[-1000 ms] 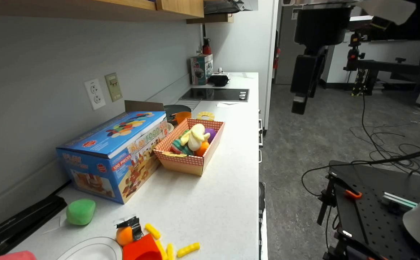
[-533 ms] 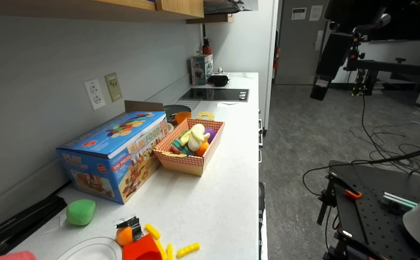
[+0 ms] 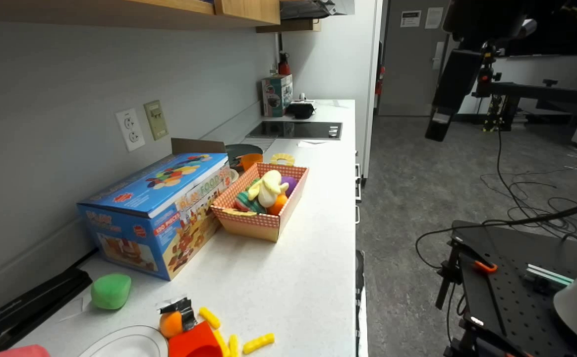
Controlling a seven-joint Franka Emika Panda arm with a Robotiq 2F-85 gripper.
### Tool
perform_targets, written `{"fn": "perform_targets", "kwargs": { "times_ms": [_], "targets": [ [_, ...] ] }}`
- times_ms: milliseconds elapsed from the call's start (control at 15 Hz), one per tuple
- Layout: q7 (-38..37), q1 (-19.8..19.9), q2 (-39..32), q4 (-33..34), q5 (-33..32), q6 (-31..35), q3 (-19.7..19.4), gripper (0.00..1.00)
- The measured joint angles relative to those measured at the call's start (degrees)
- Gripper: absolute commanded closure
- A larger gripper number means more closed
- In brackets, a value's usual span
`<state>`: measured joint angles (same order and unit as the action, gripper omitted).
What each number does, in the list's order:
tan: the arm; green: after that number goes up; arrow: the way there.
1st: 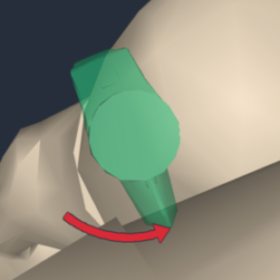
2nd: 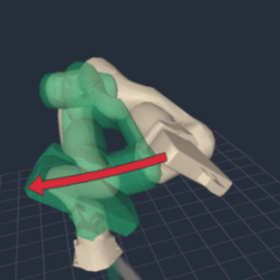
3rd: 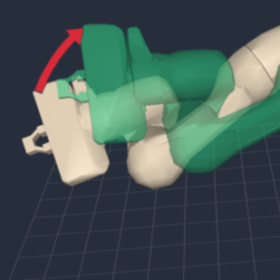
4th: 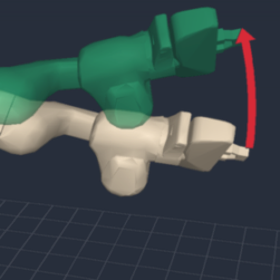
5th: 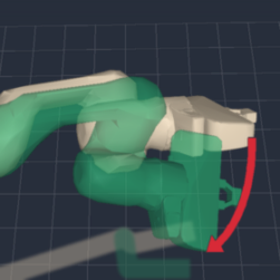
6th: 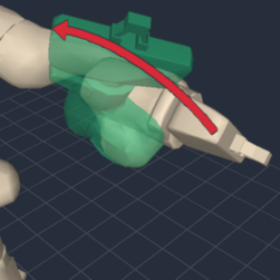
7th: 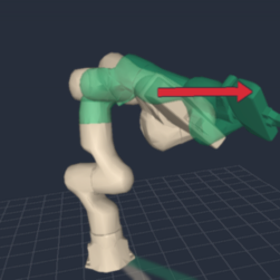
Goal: Close the left door of the open upper cabinet then open the right door
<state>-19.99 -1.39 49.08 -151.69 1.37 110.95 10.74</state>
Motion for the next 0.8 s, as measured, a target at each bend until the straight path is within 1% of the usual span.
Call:
{"fn": "perform_targets", "kwargs": {
  "times_ms": [200,600,800],
  "targets": [
    [0.01,-0.34,2.29,-0.02,0.0,0.0,1.04,0.0],
    [-0.09,-2.04,11.13,-0.07,0.0,-0.02,4.54,0.0],
    [-0.11,-2.22,14.06,-0.08,0.0,-0.13,6.0,0.0]
  ]
}}
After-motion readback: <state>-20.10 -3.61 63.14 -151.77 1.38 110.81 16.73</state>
